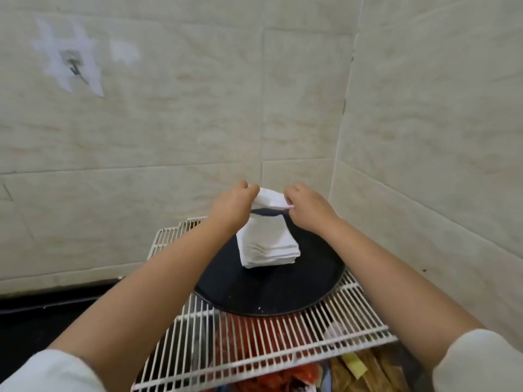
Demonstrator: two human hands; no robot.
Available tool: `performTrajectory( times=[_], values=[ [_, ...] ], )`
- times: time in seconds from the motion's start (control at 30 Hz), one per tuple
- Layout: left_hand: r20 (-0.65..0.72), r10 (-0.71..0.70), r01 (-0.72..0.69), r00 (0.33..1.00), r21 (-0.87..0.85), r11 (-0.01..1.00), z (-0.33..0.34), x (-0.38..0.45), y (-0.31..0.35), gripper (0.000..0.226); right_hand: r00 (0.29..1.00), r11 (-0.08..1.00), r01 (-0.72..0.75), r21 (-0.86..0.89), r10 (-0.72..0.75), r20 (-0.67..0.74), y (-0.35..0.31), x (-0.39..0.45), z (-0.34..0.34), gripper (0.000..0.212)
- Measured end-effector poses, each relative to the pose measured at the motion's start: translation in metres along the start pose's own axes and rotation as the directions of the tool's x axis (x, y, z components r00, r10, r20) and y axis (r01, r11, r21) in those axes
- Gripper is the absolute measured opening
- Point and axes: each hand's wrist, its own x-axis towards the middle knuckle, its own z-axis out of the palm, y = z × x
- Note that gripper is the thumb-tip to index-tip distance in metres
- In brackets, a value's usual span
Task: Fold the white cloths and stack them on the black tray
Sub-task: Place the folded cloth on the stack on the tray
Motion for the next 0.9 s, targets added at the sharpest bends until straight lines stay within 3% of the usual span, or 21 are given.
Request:
performTrajectory(
  times=[0.1, 0.17, 0.23, 0.43, 0.6, 0.73, 0.77, 0.9],
  values=[
    [0.192, 0.106, -0.139, 0.976, 0.167, 0.976, 0.028, -0.012, -0.004, 0.025, 0.974, 0.994, 0.077, -0.081, -0.058, 0.219, 0.009, -0.014, 0.031, 0.013],
    [0.254, 0.157, -0.212, 0.954, 0.207, 0.955, 0.040, -0.019, -0.005, 0.023, 0.962, 0.984, 0.120, -0.128, -0.084, 0.258, 0.011, -0.022, 0.042, 0.008],
    [0.227, 0.170, -0.214, 0.959, 0.188, 0.959, 0.043, -0.023, -0.006, 0.022, 0.966, 0.982, 0.145, -0.118, -0.115, 0.232, 0.013, -0.021, 0.045, 0.006],
    [0.144, 0.102, -0.116, 0.984, 0.090, 0.989, 0.035, -0.026, -0.001, 0.023, 0.961, 0.983, 0.179, -0.030, -0.168, 0.218, 0.022, -0.015, 0.035, 0.015],
    [0.238, 0.047, -0.072, 0.970, 0.097, 0.993, 0.042, -0.037, 0.014, 0.024, 0.889, 0.983, 0.186, -0.001, -0.168, 0.425, 0.030, -0.017, 0.031, 0.033],
    [0.238, -0.035, -0.001, 0.971, 0.153, 0.988, 0.035, -0.046, 0.014, 0.029, 0.852, 0.970, 0.231, -0.079, -0.162, 0.498, 0.017, -0.008, 0.010, 0.009],
    [0.238, -0.068, 0.026, 0.969, 0.177, 0.984, 0.031, -0.049, 0.010, 0.030, 0.856, 0.965, 0.242, -0.101, -0.164, 0.490, 0.008, -0.002, 0.002, 0.002],
    [0.214, -0.313, 0.250, 0.925, 0.278, 0.928, 0.006, -0.075, -0.029, 0.034, 0.886, 0.943, 0.312, -0.114, -0.246, 0.393, -0.047, 0.027, -0.013, 0.016]
  ],
)
